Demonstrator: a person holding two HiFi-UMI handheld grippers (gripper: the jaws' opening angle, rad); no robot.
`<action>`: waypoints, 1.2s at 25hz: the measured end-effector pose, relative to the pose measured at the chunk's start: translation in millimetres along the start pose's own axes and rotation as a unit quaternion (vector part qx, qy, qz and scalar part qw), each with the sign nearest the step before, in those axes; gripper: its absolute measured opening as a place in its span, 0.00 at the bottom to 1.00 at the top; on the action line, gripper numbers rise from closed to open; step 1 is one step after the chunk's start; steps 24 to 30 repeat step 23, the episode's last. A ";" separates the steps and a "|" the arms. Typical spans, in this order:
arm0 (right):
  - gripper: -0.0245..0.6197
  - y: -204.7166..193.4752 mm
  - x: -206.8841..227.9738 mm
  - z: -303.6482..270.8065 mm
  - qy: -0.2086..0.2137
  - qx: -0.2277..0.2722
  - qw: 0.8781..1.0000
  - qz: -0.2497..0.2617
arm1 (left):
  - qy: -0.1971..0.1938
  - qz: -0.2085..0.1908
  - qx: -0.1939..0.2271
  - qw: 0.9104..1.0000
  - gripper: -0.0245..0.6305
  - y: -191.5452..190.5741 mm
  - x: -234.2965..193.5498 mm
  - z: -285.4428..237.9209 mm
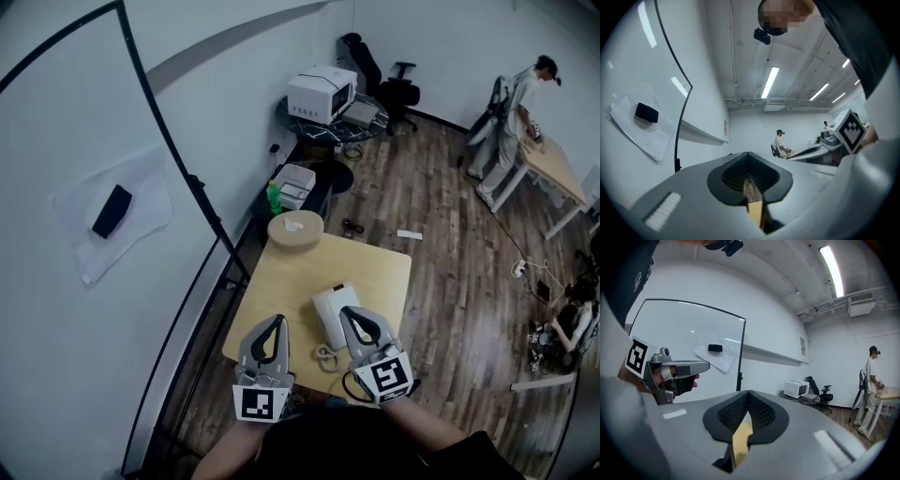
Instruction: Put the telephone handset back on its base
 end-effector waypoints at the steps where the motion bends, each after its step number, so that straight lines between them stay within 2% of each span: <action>1: 0.05 0.0 1.2 0.4 -0.002 0.002 1.000 -0.001 | 0.000 0.000 0.000 1.000 0.04 -0.3 0.8 0.5; 16: 0.05 2.8 3.4 -1.5 -0.007 0.018 1.000 0.022 | -0.003 -0.005 0.000 1.000 0.04 -1.3 -3.8 -0.1; 30: 0.05 0.0 4.9 -3.7 -0.014 0.012 1.000 0.014 | -0.006 -0.005 -0.004 1.000 0.04 -4.8 -5.5 -2.7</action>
Point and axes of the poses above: the fingertips, and each gripper's own axes: z backward along the fingers, x to its right, y out of its top, the point moved 3 cm from there along z, backward along the fingers, and after that the axes turned 13 degrees about x, right-handed, at the moved point
